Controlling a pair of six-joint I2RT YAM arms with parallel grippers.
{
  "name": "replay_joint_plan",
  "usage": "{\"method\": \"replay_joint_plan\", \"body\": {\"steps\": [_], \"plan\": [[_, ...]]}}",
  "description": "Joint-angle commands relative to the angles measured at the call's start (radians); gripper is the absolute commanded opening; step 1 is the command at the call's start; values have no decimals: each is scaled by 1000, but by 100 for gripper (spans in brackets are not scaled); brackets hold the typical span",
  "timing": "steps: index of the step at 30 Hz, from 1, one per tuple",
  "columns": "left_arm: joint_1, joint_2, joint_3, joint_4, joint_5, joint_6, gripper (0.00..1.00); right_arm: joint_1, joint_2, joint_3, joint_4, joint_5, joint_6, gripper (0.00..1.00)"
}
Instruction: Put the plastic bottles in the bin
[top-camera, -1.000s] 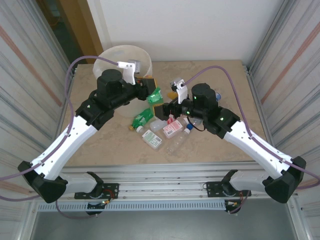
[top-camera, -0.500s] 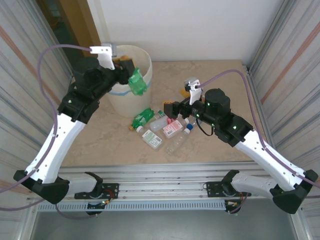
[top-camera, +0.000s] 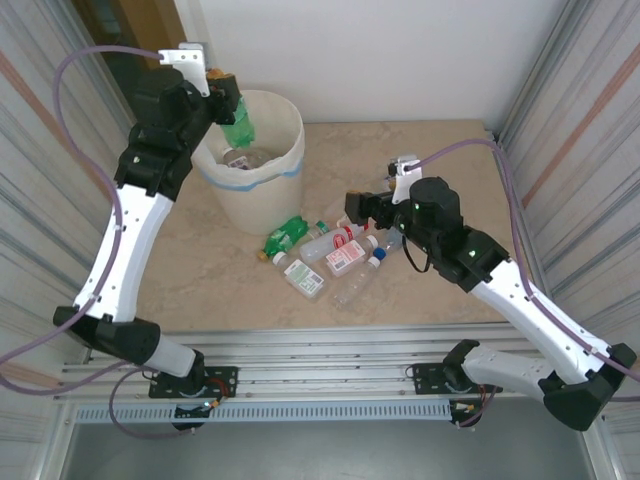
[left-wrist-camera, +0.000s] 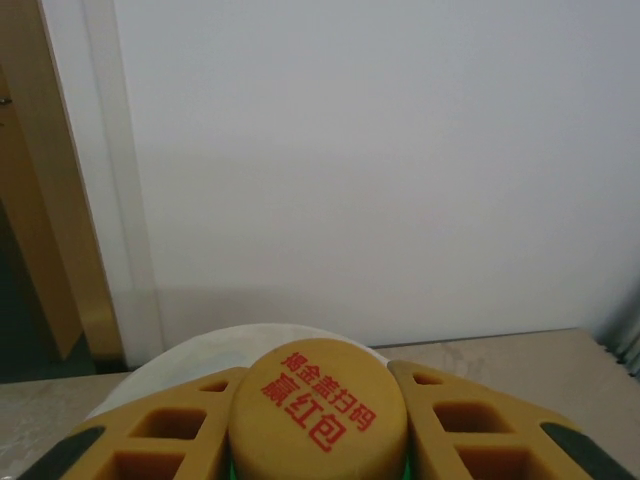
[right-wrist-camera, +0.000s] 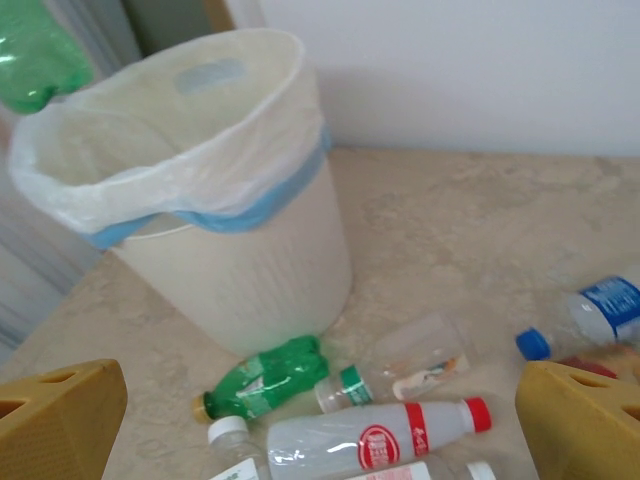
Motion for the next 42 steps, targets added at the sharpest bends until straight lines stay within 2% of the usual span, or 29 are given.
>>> {"method": "replay_joint_plan", "body": {"steps": [1, 7, 14, 28, 33, 39, 42], "plan": [[13, 33, 53, -23, -26, 48, 0, -41, 7, -14, -55, 51, 83, 98], [24, 85, 69, -42, -36, 62, 0, -123, 34, -3, -154, 78, 174, 98], [47, 109, 40, -56, -35, 48, 0, -217, 65, -2, -239, 29, 250, 98], [64, 186, 24, -101, 16, 7, 0, -282, 141, -9, -363, 23, 325, 98], [65, 211, 24, -110, 29, 0, 0, -318, 134, -59, -383, 16, 349, 98], [65, 236, 3, -103, 27, -22, 8, -357, 116, -136, -361, -43, 375, 98], [65, 252, 2, -108, 17, -15, 19, -356, 117, -172, -348, -59, 387, 98]]}}
